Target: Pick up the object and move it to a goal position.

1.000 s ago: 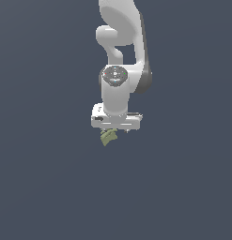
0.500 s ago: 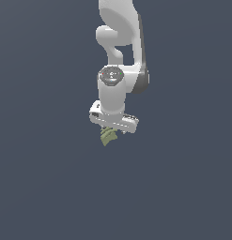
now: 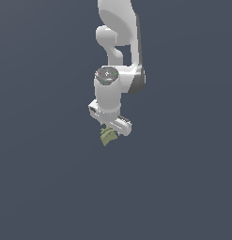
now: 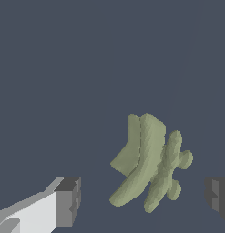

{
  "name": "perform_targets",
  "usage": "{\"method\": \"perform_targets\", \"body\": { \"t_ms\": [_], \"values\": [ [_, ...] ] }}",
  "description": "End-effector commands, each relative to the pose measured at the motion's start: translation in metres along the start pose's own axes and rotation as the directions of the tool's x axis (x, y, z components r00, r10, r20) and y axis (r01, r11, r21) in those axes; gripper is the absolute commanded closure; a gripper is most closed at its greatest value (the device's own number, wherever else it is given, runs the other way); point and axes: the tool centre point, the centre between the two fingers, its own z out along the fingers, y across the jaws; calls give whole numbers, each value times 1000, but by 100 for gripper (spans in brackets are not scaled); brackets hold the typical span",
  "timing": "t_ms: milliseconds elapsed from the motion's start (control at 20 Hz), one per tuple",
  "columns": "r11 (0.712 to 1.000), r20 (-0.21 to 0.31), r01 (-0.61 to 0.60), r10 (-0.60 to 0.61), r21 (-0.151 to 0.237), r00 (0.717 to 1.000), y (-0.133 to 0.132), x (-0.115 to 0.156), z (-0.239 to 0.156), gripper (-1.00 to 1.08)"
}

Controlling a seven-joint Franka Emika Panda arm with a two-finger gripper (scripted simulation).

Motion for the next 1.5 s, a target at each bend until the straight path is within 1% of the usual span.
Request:
{"method": "perform_targets", "body": {
  "t_ms": [0,300,650,900,1150,1450],
  "values": [
    [997,-3,-77,77,2,997,5,0,2,-92],
    [975,-8,-224,224,6,975,14,-1,5,-92],
    [946,-12,-323,323,10,946,21,-2,8,-92],
    [937,-12,-348,348,11,937,22,-2,8,-92],
    [939,-12,-344,344,11,939,22,-2,11,-92],
    [938,-12,-347,347,11,938,23,-3,35,-92]
  ]
}}
